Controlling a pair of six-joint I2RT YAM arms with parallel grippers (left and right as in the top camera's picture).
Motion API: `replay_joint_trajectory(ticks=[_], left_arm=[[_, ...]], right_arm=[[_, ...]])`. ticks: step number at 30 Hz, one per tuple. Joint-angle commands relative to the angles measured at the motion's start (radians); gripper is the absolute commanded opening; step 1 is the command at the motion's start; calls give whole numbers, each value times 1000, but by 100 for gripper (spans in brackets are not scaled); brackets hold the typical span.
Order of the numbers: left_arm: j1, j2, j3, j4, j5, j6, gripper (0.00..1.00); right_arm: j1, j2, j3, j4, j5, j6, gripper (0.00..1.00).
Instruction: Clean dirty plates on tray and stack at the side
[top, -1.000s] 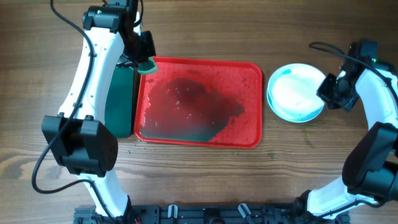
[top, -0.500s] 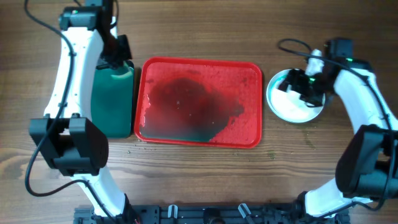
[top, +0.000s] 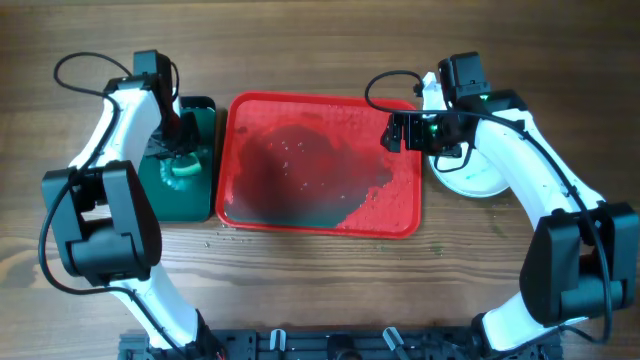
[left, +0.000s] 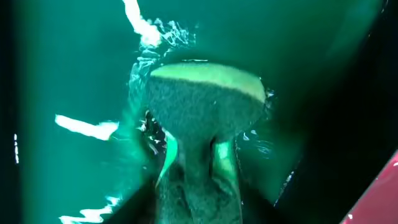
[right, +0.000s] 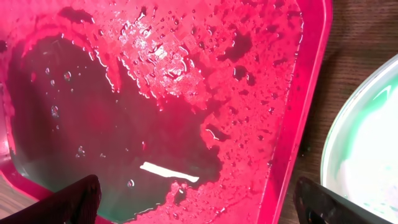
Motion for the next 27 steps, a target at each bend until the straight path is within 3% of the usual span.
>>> replay_joint_trajectory(ticks=[1, 5, 6, 7, 11, 14, 16, 18, 23, 26, 27], left_arm=[[3, -8, 8, 16, -6, 5, 61], [2, -94, 194, -156, -6, 2, 63], [2, -119, 227, -183, -5, 2, 78], [2, -154, 259, -201, -6, 3, 100], [2, -269, 270, -193, -6, 3, 100], [2, -274, 270, -193, -6, 3, 100], [2, -273, 270, -193, -6, 3, 100], [2, -273, 270, -193, -6, 3, 100], [2, -273, 270, -193, -6, 3, 100], [2, -273, 270, -193, -6, 3, 100], [2, -273, 270, -193, -6, 3, 100]], right_arm=[[3, -25, 34, -6, 16, 5, 99], [3, -56, 155, -87, 16, -21, 100], [3, -75, 183, -108, 17, -22, 100], [3, -98, 217, -131, 17, -22, 100], [3, -265, 328, -223, 10, -17, 100], [3, -428, 340, -235, -101, -10, 100], [3, -521, 340, -234, -158, 119, 100], [3, -610, 340, -238, -160, 421, 100], [3, -725, 339, -410, -63, 423, 100], [3, -738, 321, -444, 239, 402, 100], [2, -748, 280, -405, 308, 334, 100]])
